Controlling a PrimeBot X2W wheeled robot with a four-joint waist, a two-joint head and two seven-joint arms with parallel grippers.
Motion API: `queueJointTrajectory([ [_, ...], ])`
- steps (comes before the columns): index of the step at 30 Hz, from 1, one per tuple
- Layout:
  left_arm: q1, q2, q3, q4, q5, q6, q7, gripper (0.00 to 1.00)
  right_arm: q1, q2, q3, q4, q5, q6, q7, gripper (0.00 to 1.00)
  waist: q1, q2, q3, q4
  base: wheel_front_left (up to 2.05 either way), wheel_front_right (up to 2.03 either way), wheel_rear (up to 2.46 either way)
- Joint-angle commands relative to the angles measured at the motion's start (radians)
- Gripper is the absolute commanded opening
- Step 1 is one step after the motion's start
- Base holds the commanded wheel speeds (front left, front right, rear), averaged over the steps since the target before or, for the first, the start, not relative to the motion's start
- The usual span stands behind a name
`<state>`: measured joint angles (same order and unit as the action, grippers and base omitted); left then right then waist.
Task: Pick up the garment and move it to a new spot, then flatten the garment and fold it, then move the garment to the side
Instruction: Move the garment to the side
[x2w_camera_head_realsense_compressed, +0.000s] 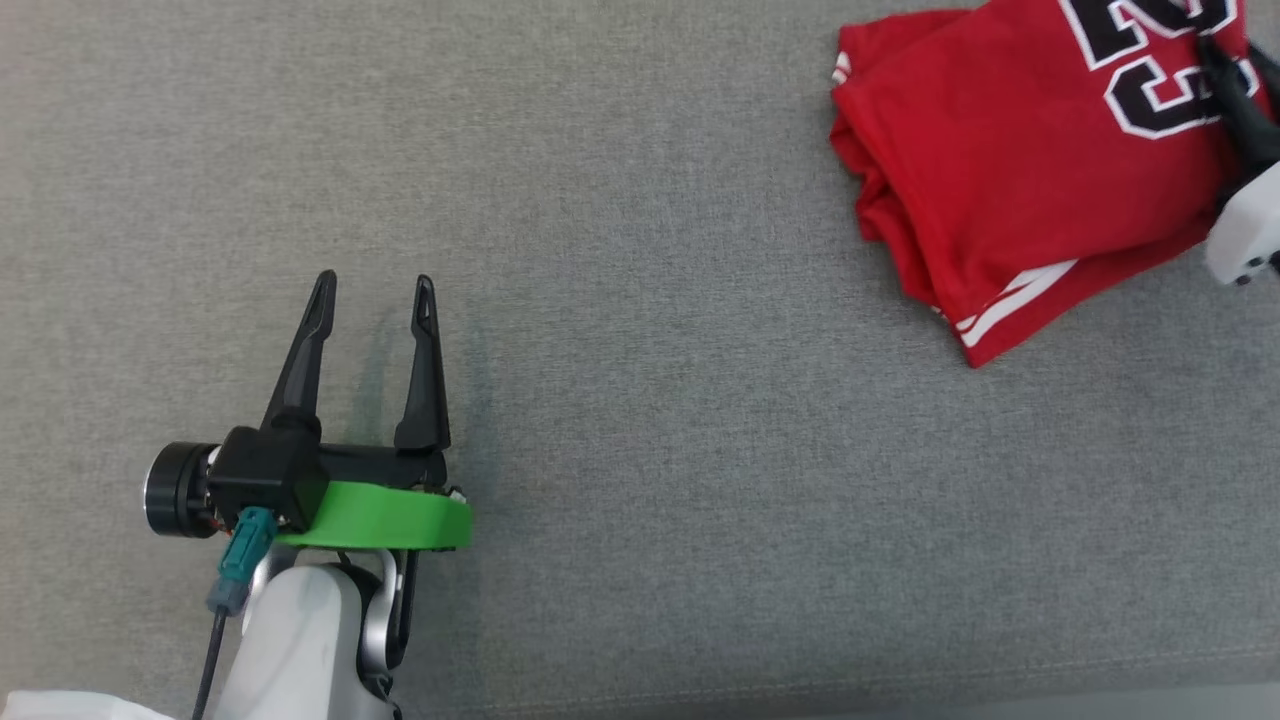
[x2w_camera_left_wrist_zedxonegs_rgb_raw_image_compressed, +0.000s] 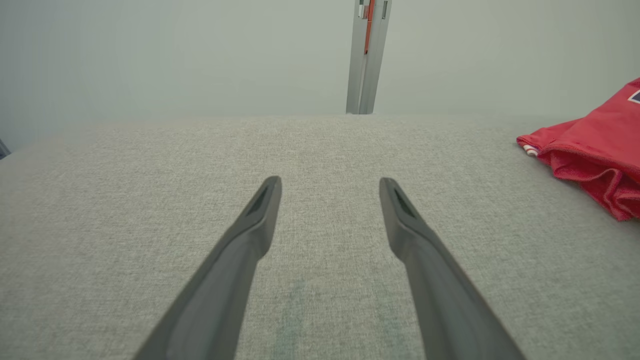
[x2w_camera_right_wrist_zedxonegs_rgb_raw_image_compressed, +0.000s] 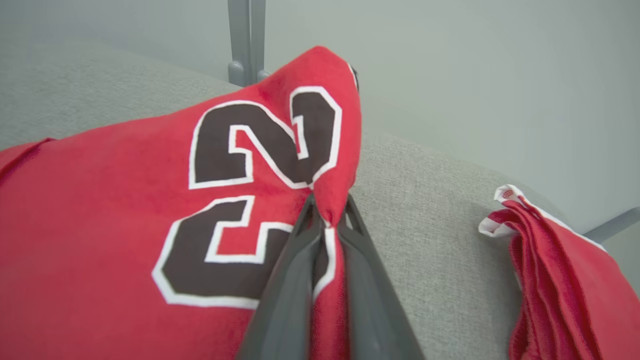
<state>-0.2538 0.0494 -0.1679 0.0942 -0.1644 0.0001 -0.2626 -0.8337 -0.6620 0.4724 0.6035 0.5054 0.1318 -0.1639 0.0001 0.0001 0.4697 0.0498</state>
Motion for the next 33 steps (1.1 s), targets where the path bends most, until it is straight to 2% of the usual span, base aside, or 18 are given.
queueJointTrajectory([
  [1, -0.025, 0.003, 0.001, -0.006, 0.019, 0.001, -0.002, 1.00, -0.026, -0.035, 0.013, -0.027, 0.014, -0.002, 0.005, 0.00, -0.0001, -0.0001, 0.104, -0.094, 0.00, 0.00, 0.00],
  [6, -0.060, 0.017, -0.003, -0.008, 0.054, -0.013, -0.002, 1.00, -0.105, -0.171, 0.026, -0.080, 0.036, -0.002, 0.030, 0.00, -0.0001, -0.0001, 0.160, -0.168, 0.00, 0.00, 0.00],
  [14, -0.098, 0.030, -0.023, -0.042, 0.090, -0.027, -0.002, 1.00, -0.226, -0.313, 0.000, -0.055, 0.112, -0.002, 0.065, 0.00, -0.0001, -0.0001, 0.201, -0.214, 0.00, 0.00, 0.00],
  [20, -0.090, 0.027, -0.040, -0.062, 0.096, -0.028, 0.000, 1.00, -0.304, -0.346, 0.012, 0.043, 0.141, -0.002, 0.090, 0.00, -0.0001, -0.0001, 0.204, -0.208, 0.00, 0.00, 0.00],
  [28, -0.082, 0.025, -0.048, -0.089, 0.102, -0.023, 0.000, 1.00, -0.429, -0.327, 0.057, 0.211, 0.126, -0.002, 0.095, 0.00, -0.0001, -0.0001, 0.218, -0.190, 0.00, 0.00, 0.00],
  [29, -0.083, 0.025, -0.049, -0.092, 0.101, -0.021, 0.000, 1.00, -0.441, -0.323, 0.066, 0.238, 0.124, -0.002, 0.097, 0.07, -0.0001, -0.0001, 0.220, -0.186, 0.00, 0.00, 0.00],
  [30, -0.083, 0.024, -0.049, -0.094, 0.101, -0.019, 0.000, 1.00, -0.450, -0.319, 0.070, 0.260, 0.122, -0.002, 0.097, 0.94, -0.0001, -0.0001, 0.220, -0.183, 0.00, 0.00, 0.00],
  [31, -0.083, 0.024, -0.049, -0.095, 0.099, -0.019, 0.000, 1.00, -0.460, -0.312, 0.075, 0.285, 0.126, -0.002, 0.093, 1.00, -0.0001, -0.0001, 0.220, -0.178, 0.00, 0.00, 0.00],
  [33, -0.080, 0.024, -0.047, -0.096, 0.097, -0.016, 0.000, 1.00, -0.474, -0.303, 0.080, 0.318, 0.127, -0.002, 0.078, 1.00, -0.0001, -0.0001, 0.218, -0.174, 0.00, 0.00, 0.00],
])
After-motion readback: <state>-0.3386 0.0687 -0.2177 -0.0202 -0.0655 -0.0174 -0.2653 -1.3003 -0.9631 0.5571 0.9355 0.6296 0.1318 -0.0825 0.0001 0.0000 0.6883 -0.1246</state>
